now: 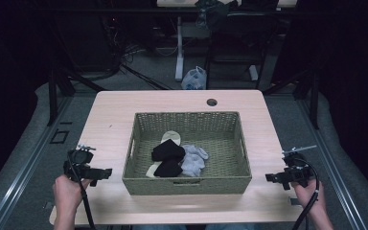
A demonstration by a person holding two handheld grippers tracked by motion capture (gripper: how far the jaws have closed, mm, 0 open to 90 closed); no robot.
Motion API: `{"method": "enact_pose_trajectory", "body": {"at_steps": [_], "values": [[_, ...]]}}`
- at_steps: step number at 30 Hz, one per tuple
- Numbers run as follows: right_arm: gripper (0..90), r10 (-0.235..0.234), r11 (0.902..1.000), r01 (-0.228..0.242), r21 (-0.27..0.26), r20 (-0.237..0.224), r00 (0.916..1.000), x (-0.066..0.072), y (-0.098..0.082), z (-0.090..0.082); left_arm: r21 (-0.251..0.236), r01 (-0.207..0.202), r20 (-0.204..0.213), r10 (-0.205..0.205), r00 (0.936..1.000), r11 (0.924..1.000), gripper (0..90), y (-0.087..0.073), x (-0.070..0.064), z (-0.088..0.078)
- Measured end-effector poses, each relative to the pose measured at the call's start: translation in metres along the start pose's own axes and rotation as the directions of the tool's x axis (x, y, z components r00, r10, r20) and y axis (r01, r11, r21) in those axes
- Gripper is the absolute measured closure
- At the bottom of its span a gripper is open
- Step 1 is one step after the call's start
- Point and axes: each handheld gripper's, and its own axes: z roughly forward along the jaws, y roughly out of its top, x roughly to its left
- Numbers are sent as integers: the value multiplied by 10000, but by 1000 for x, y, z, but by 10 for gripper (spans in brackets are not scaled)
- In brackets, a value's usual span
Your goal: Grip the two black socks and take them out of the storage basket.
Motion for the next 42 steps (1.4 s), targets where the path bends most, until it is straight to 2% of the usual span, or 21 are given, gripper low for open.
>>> {"method": "enact_pose_trajectory", "body": {"at_steps": [5, 9, 12, 13, 14, 15, 16, 18, 20, 22, 23, 26, 27, 30, 31, 33, 34, 35, 36, 37, 42], "values": [[149, 92, 10000, -92, -20, 57, 9999, -2, -2, -1, 24, -220, -5, 220, 9998, 9998, 4, 6, -9, -6], [148, 189, 9998, -189, -40, 68, 9998, -3, -3, -1, -239, -397, -81, 395, 9992, 9989, 4, 12, -13, -16], [149, 131, 9999, -131, 56, 87, 9999, -4, -3, -1, -594, -486, -177, 476, 9987, 9971, 18, 17, -15, -28], [149, 88, 9999, -90, 119, 152, 9998, -5, -3, -1, -943, -646, -36, 646, 9979, 9934, 25, 21, -18, -35], [149, 89, 9999, -91, 134, 148, 9999, -5, -3, -1, -943, -646, -36, 646, 9979, 9934, 26, 21, -18, -35], [149, 87, 9999, -88, 136, 140, 9999, -5, -3, -1, -1096, -972, 190, 998, 9948, 9892, 25, 26, -24, -41], [148, 89, 9999, -91, 137, 154, 9998, -5, -3, -1, -1160, -1163, 196, 1194, 9927, 9864, 24, 28, -28, -44], [149, 90, 9999, -92, 139, 146, 9999, -5, -3, -1, -1213, -1323, 218, 1359, 9905, 9838, 23, 31, -31, -46], [149, 90, 9998, -93, 166, 191, 9998, -5, -3, -1, -1315, -1623, 415, 1690, 9847, 9779, 21, 38, -40, -51], [149, 91, 9998, -94, 152, 215, 9997, -5, -3, -1, -1335, -1654, 484, 1732, 9837, 9771, 24, 40, -43, -52], [149, 265, 9996, -265, 1, 165, 9995, -4, -4, -1, -1355, -1670, 815, 1789, 9805, 9766, 27, 46, -48, -54], [149, 259, 9997, -260, 29, 213, 9994, -5, -4, -1, -1333, -1810, 823, 1929, 9778, 9744, 27, 52, -53, -54], [149, 227, 9997, -228, 69, 153, 9996, -5, -3, -1, -1290, -1998, 901, 2121, 9731, 9713, 25, 59, -58, -56], [149, 241, 9997, -240, -49, 192, 9995, -4, -4, 0, -1321, -2182, 868, 2305, 9692, 9669, 26, 67, -64, -56], [149, 132, 9999, -134, 106, 191, 9997, -5, -3, 0, -1284, -2368, 933, 2495, 9639, 9630, 27, 74, -71, -56], [149, 233, 9997, -232, -11, 250, 9994, -4, -4, 0, -1295, -2479, 1082, 2622, 9589, 9601, 26, 82, -77, -54], [149, 233, 9997, -232, -11, 250, 9994, -4, -4, 0, -1295, -2479, 1082, 2622, 9589, 9601, 25, 82, -77, -54], [149, 214, 9998, -215, 61, 212, 9995, -4, -4, -1, -1137, -2643, 1176, 2771, 9536, 9577, 25, 90, -82, -51], [149, 214, 9998, -215, 61, 212, 9995, -4, -4, -1, -1137, -2643, 1176, 2771, 9536, 9577, 25, 90, -82, -51], [148, 147, 9999, -149, 86, 241, 9996, -4, -4, -1, -1056, -2765, 1264, 2887, 9490, 9552, 27, 96, -87, -48], [149, 105, 9998, -108, 149, 200, 9997, -4, -3, 0, -904, -2877, 1520, 2987, 9422, 9534, 41, 106, -96, -39]]}}
